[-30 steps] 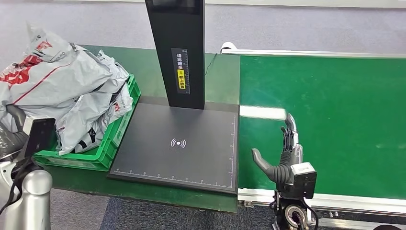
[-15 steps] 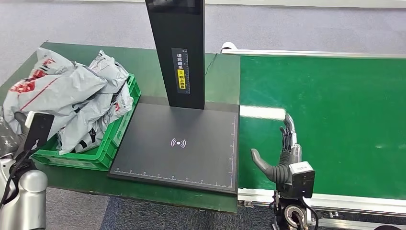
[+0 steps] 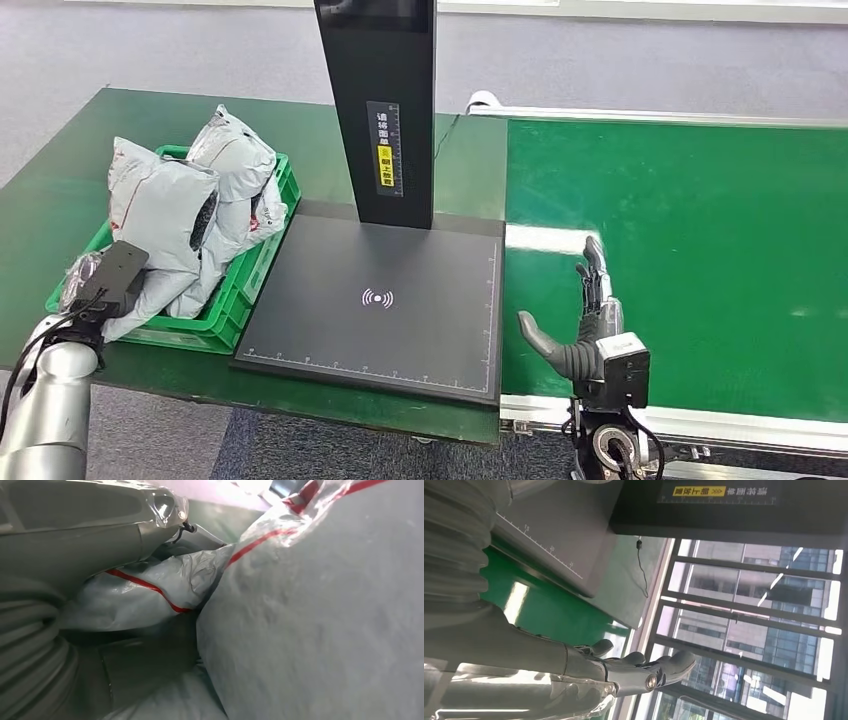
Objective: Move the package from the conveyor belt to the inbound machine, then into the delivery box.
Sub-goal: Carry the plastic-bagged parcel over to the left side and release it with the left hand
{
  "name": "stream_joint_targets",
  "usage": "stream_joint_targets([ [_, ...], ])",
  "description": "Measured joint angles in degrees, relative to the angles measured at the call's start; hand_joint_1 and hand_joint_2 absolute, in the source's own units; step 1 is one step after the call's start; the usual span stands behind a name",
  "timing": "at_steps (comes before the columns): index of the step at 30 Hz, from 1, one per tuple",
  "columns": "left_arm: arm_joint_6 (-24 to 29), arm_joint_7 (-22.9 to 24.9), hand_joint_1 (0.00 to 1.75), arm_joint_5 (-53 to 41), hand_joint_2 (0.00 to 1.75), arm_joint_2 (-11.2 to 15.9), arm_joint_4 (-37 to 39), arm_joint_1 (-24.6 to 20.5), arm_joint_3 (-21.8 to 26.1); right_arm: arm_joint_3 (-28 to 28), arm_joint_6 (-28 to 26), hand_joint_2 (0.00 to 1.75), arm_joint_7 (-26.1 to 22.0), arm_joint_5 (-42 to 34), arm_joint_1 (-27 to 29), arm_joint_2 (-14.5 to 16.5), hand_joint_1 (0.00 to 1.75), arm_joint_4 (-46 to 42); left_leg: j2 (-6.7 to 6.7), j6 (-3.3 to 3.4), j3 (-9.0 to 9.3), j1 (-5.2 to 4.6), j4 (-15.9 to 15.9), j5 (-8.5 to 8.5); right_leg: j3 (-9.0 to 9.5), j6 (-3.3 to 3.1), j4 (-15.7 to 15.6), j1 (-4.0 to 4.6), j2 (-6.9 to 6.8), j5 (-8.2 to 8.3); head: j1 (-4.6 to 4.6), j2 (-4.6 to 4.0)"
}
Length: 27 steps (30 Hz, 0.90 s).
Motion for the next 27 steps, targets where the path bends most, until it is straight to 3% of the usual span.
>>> stream_joint_targets([
  [10,1.9,-0.4,1.75,2.1,1.75,0.5,4.0,-2.1,-2.6,0.9,0.1,1.75,0.7,0.4,0.0,-0.7,0.0,0.2,-0.45,0.1,0.19,-0.05,0.0,0.16,0.31,0.0,0.0,-0.05,-0.46,0.0,0.0,0.0],
  [14,8.6,-1.3,1.75,2.5,1.75,-0.2,4.0,-1.6,-4.1,1.2,0.2,1.75,0.9,0.8,0.1,-0.9,0.0,0.2,-0.46,0.09,0.17,-0.05,0.0,0.19,0.3,0.01,0.0,-0.05,-0.49,0.01,0.01,0.0],
  [19,22.5,0.5,1.75,-7.7,1.75,-1.7,2.8,-0.9,-8.0,1.3,0.6,1.75,1.1,1.1,0.1,-0.9,0.0,0.2,-0.44,0.08,0.07,-0.05,0.0,0.2,0.22,0.02,0.0,-0.05,-0.48,0.04,0.02,0.0],
  [27,25.7,-0.4,1.75,-10.1,1.75,-3.2,2.1,-0.8,-11.8,1.6,0.9,1.75,1.3,1.2,0.1,-0.9,0.0,0.2,-0.44,0.08,-0.12,-0.04,0.0,0.2,0.02,0.02,0.0,-0.05,-0.48,0.03,0.01,0.0],
])
